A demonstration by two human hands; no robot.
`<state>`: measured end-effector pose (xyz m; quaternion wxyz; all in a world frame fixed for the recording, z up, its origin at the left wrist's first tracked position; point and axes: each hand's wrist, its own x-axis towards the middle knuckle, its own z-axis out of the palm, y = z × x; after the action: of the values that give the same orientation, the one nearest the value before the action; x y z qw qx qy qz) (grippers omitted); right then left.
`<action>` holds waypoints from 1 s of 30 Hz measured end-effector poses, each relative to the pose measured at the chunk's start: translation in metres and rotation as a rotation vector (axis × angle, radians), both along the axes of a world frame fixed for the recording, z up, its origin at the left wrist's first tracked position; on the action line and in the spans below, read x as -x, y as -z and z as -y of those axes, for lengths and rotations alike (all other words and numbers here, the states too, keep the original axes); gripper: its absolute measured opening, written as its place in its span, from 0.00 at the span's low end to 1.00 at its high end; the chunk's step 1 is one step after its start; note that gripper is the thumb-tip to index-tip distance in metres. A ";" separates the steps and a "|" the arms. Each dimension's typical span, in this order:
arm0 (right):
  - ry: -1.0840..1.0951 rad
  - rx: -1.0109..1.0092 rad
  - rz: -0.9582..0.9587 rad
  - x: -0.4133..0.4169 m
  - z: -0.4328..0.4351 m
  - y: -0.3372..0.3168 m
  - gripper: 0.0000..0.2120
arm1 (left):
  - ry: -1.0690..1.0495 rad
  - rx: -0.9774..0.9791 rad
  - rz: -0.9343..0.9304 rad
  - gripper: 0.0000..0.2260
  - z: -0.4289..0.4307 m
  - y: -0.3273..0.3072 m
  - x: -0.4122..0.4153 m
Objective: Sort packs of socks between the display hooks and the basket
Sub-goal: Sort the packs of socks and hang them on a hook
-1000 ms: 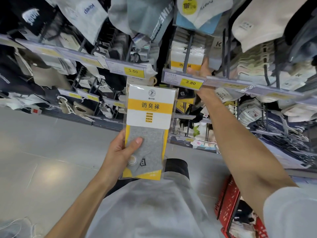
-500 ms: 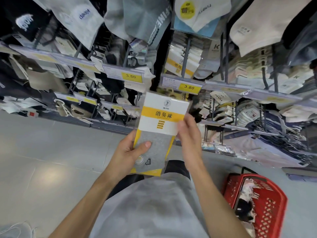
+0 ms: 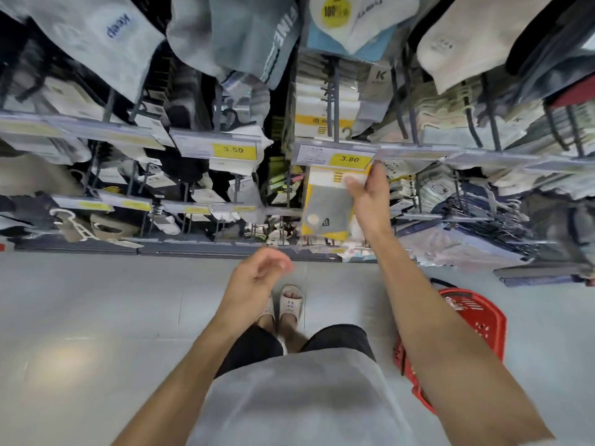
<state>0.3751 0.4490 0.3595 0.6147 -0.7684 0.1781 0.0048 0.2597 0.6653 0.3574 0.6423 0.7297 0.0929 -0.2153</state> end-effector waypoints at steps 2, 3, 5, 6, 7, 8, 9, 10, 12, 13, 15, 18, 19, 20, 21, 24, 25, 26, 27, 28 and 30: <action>0.003 0.056 0.049 -0.019 -0.009 -0.007 0.11 | 0.050 -0.004 -0.018 0.16 -0.007 0.007 -0.006; -0.003 0.092 0.065 -0.027 -0.013 -0.011 0.12 | 0.080 -0.017 -0.022 0.15 -0.011 0.011 -0.008; -0.033 0.108 0.081 -0.035 -0.018 -0.015 0.13 | 0.124 -0.066 -0.034 0.13 -0.019 0.023 -0.010; -0.038 0.229 0.115 -0.039 -0.021 -0.015 0.14 | 0.140 -0.102 -0.039 0.13 -0.023 0.029 -0.009; -0.026 0.297 0.110 -0.043 -0.023 -0.015 0.14 | 0.157 -0.146 -0.043 0.13 -0.027 0.036 -0.006; -0.027 0.325 0.073 -0.044 -0.023 -0.017 0.14 | 0.176 -0.194 -0.055 0.13 -0.031 0.043 -0.002; 0.002 0.249 0.031 -0.045 -0.023 -0.019 0.15 | 0.198 -0.238 -0.079 0.12 -0.035 0.051 0.003; 0.056 0.188 0.000 -0.048 -0.024 -0.022 0.17 | 0.223 -0.270 -0.111 0.11 -0.038 0.057 0.010; 0.010 0.179 -0.112 -0.048 -0.022 -0.022 0.13 | 0.266 -0.313 -0.174 0.10 -0.042 0.068 0.023; -0.043 0.196 -0.214 -0.045 -0.022 -0.023 0.10 | 0.273 -0.327 -0.197 0.10 -0.043 0.072 0.029; -0.064 0.247 -0.218 -0.033 -0.016 -0.015 0.13 | 0.268 -0.337 -0.216 0.11 -0.038 0.076 0.037; -0.061 0.204 -0.110 0.015 -0.002 0.003 0.18 | 0.295 -0.335 -0.181 0.13 -0.020 0.078 0.037; -0.065 0.199 -0.143 0.039 0.007 0.012 0.18 | 0.312 -0.336 -0.164 0.12 -0.011 0.079 0.035; -0.091 0.197 -0.203 0.066 0.018 0.023 0.17 | 0.331 -0.334 -0.152 0.12 0.000 0.079 0.033; -0.122 0.190 -0.275 0.097 0.030 0.035 0.15 | 0.352 -0.330 -0.143 0.11 0.013 0.080 0.030; -0.150 0.146 -0.524 0.192 0.080 0.067 0.11 | 0.459 -0.351 -0.102 0.09 0.060 0.080 0.029; -0.137 0.139 -0.629 0.223 0.102 0.074 0.12 | 0.508 -0.368 -0.089 0.08 0.079 0.080 0.030; -0.126 0.146 -0.728 0.254 0.124 0.078 0.14 | 0.556 -0.391 -0.080 0.07 0.099 0.082 0.034; -0.117 0.166 -0.803 0.284 0.146 0.082 0.14 | 0.606 -0.415 -0.080 0.07 0.120 0.084 0.039; -0.099 0.195 -0.845 0.314 0.168 0.085 0.13 | 0.658 -0.438 -0.086 0.07 0.143 0.086 0.045; -0.039 0.235 -0.825 0.366 0.210 0.092 0.12 | 0.778 -0.499 -0.092 0.08 0.192 0.093 0.062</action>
<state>0.0087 0.2392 0.2671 0.4003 -0.7700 0.3939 0.3028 0.1980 0.4729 0.2643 0.3140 0.8323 -0.1104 -0.4432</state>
